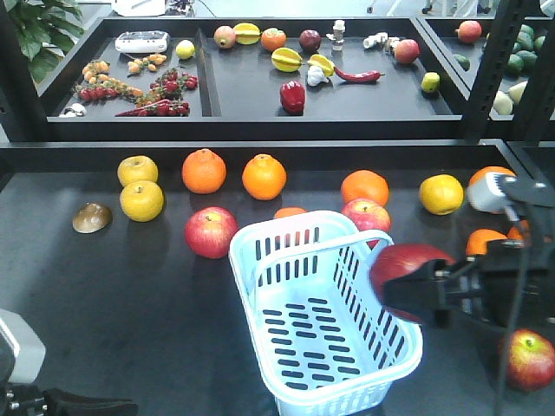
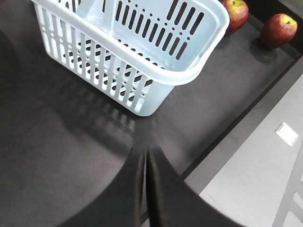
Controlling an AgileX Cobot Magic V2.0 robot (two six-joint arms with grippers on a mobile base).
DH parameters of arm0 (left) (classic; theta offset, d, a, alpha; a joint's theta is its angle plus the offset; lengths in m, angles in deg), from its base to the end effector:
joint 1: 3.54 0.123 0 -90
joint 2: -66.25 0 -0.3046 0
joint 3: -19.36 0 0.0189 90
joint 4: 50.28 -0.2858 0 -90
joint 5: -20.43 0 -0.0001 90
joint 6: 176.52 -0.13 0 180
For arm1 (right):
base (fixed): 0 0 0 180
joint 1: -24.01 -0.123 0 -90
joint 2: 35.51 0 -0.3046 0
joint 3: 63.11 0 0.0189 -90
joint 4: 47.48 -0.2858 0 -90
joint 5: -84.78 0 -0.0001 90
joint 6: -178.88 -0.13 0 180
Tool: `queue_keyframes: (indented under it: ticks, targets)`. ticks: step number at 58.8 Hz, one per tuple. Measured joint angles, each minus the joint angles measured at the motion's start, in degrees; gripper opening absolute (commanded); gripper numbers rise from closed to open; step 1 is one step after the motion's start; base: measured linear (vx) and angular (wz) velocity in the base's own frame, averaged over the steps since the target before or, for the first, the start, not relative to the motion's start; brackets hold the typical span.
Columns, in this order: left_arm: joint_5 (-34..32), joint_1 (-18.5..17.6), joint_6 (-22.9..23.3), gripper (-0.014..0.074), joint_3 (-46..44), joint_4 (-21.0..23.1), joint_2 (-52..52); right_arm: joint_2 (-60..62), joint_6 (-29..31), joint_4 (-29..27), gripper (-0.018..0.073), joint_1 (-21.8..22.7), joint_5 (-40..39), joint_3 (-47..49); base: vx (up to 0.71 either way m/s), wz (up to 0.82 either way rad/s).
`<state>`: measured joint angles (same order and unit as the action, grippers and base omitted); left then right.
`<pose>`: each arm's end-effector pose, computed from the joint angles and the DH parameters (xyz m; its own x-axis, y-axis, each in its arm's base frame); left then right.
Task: Pick three apples into basket with both arms
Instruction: 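Carry the apple over the basket and open the right gripper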
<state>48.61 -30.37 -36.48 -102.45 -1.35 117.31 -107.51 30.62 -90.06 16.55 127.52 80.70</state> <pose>0.1392 -0.1223 0.2076 -0.6174 0.2143 -0.7569 0.6149 0.7316 -0.2944 0.2437 0.0922 0.2499 -0.8008 -0.0693 -0.5949 -0.3615 0.8479 0.3878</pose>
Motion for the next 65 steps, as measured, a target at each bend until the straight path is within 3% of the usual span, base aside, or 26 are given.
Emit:
queue_keyframes:
  ticks: [6,23,28,34,42,47,53,63,65]
  targets:
    - [0.00,0.00,0.00,-0.0006,0.00,0.00,0.00,-4.25,0.04,-0.14,0.0179,-3.02,-2.91,0.00,0.00,0.00]
    - [0.06,0.00,0.00,-0.0006,0.00,0.00,0.00,-14.19,3.18,-1.50,0.0646,-5.07,-8.85,0.00,0.00,0.00]
    - [0.11,0.00,0.00,-0.0006,0.00,0.00,0.00,-14.55,4.22,-2.25,0.0708,-5.07,-9.55,0.00,0.00,0.00]
    - [0.11,0.00,0.00,-0.0006,0.00,0.00,0.00,-14.55,4.85,-3.28,0.0720,-5.07,-10.07,0.00,0.00,0.00]
    - [0.11,0.00,0.00,-0.0006,0.00,0.00,0.00,-14.55,5.16,-5.15,0.0671,-5.07,-11.06,0.00,0.00,0.00]
    - [0.11,0.00,0.00,-0.0006,0.00,0.00,0.00,-14.55,5.16,-6.76,0.0587,-5.07,-11.13,0.00,0.00,0.00]
    - [0.11,0.00,0.00,-0.0006,0.00,0.00,0.00,-14.39,5.16,-7.19,0.0414,-5.07,-9.72,0.00,0.00,0.00]
    - [0.11,0.00,0.00,-0.0006,0.00,0.00,0.00,-10.16,3.00,-2.41,-0.0012,-5.07,-6.57,0.00,0.00,0.00]
    - [0.11,0.00,0.00,-0.0006,0.00,0.00,0.00,-8.94,1.66,-0.27,-0.0015,-5.07,-6.48,0.00,0.00,0.00]
